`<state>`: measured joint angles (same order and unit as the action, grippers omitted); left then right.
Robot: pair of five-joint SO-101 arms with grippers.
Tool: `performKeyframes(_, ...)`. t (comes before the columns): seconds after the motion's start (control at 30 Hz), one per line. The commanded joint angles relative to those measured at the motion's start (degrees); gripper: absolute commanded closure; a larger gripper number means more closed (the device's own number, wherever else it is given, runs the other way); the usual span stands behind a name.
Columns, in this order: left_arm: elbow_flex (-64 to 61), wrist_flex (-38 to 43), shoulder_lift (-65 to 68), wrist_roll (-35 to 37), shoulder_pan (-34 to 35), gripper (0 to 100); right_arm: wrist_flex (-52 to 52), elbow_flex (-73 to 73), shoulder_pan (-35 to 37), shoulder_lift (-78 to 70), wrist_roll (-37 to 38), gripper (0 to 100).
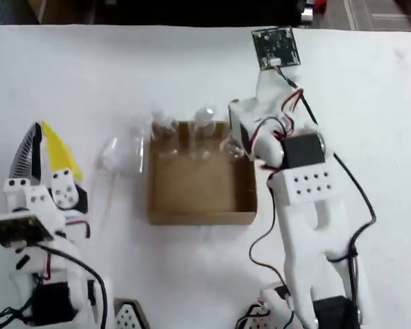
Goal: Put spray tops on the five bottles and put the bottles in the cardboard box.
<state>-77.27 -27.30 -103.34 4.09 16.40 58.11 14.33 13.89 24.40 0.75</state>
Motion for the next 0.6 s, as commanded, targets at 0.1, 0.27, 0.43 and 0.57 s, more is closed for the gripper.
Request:
performKeyframes(0.1, -0.6, 3.0, -0.1, 2.1, 2.0, 96, -10.4, 2.7, -0.7, -3.9, -2.2, 98.1)
performKeyframes(0.27, -1.3, 3.2, -0.2, 2.2, 1.7, 96, -12.6, 4.2, -0.8, -5.5, -1.9, 98.1)
performKeyframes(0.43, -1.6, 3.3, -0.2, 2.1, 1.6, 96, -15.0, 5.9, -0.8, -5.6, -1.4, 98.1)
performKeyframes(0.57, -1.6, 3.3, -0.2, 2.3, 1.6, 96, -18.9, 10.3, -0.4, -5.6, 3.2, 98.1)
